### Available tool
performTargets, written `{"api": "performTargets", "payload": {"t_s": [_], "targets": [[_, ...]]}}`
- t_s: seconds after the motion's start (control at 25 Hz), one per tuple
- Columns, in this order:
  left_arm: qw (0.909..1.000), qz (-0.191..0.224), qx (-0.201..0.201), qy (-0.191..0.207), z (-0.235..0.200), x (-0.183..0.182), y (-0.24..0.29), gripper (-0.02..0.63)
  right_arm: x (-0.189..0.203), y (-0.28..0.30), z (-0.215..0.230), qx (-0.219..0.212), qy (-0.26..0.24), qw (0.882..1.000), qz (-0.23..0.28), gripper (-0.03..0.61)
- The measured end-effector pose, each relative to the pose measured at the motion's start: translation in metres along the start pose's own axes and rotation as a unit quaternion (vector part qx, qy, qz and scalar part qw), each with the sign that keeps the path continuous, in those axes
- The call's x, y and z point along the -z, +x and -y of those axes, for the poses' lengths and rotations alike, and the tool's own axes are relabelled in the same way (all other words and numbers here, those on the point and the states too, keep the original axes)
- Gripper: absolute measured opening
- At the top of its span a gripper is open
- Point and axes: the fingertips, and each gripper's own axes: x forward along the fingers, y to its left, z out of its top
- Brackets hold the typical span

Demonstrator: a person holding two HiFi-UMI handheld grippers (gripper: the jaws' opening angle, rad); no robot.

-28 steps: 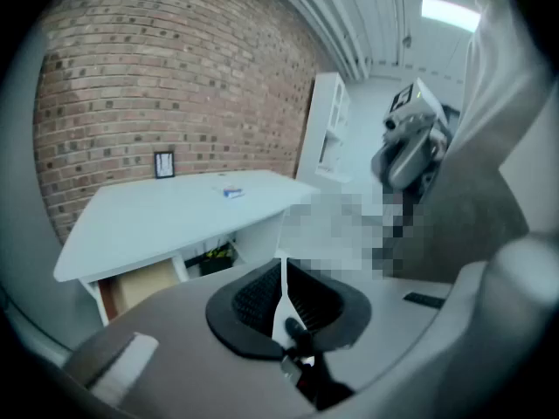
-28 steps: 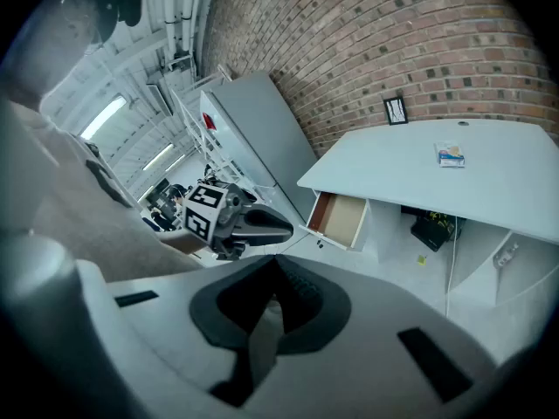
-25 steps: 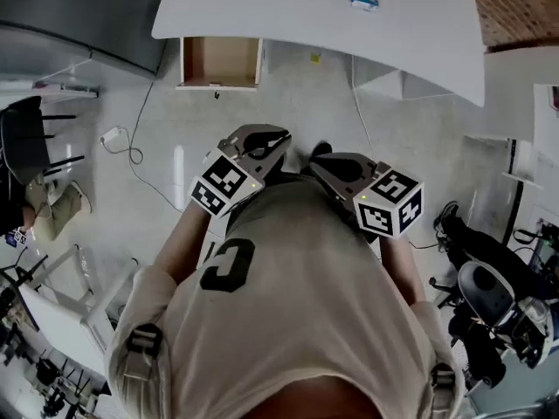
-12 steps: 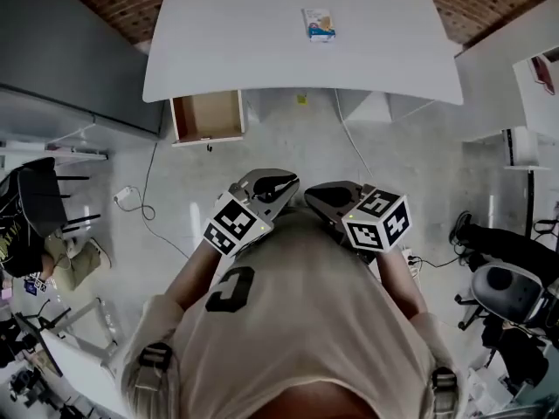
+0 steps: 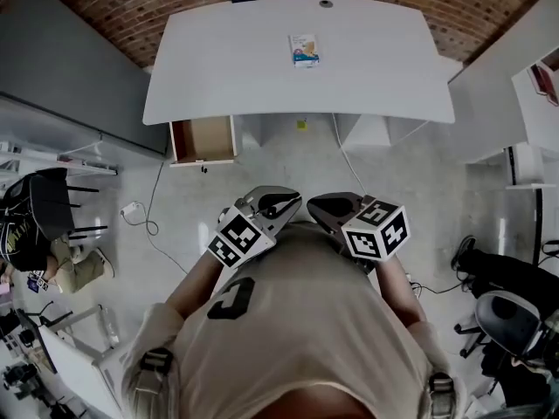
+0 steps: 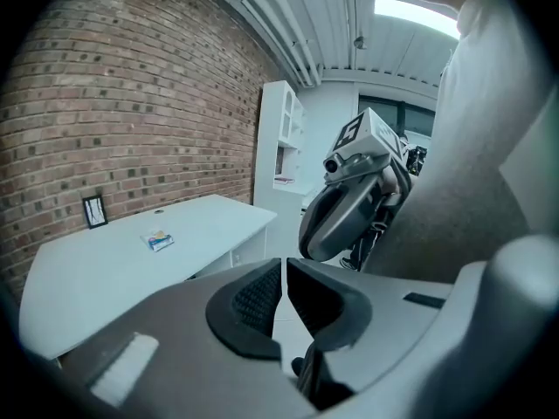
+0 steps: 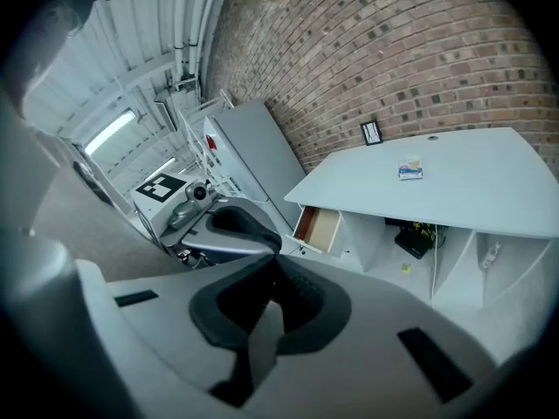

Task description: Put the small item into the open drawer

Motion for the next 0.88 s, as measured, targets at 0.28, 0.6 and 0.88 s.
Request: {"api": "performTargets", "payload": {"t_s": [0.28, 0.6, 0.88], "targets": [[0.9996, -0.027, -0.011, 0.003, 0.016, -0.017, 0.036, 0.020, 0.006, -0.035, 0.027, -0.021, -0.001, 1.000, 0.001, 0.002], [0.9977, -0.049, -0.038, -0.028, 0.035, -0.020, 0.058, 0.020, 0.023, -0.059, 0.042, -0.046, 0.001, 0.999, -0.005, 0.002], [0.9965, -0.067, -0.044, -0.023, 0.029, -0.017, 0.069, 0.020, 0.020, -0.052, 0.051, -0.069, -0.007, 0.997, -0.025, 0.002]]}}
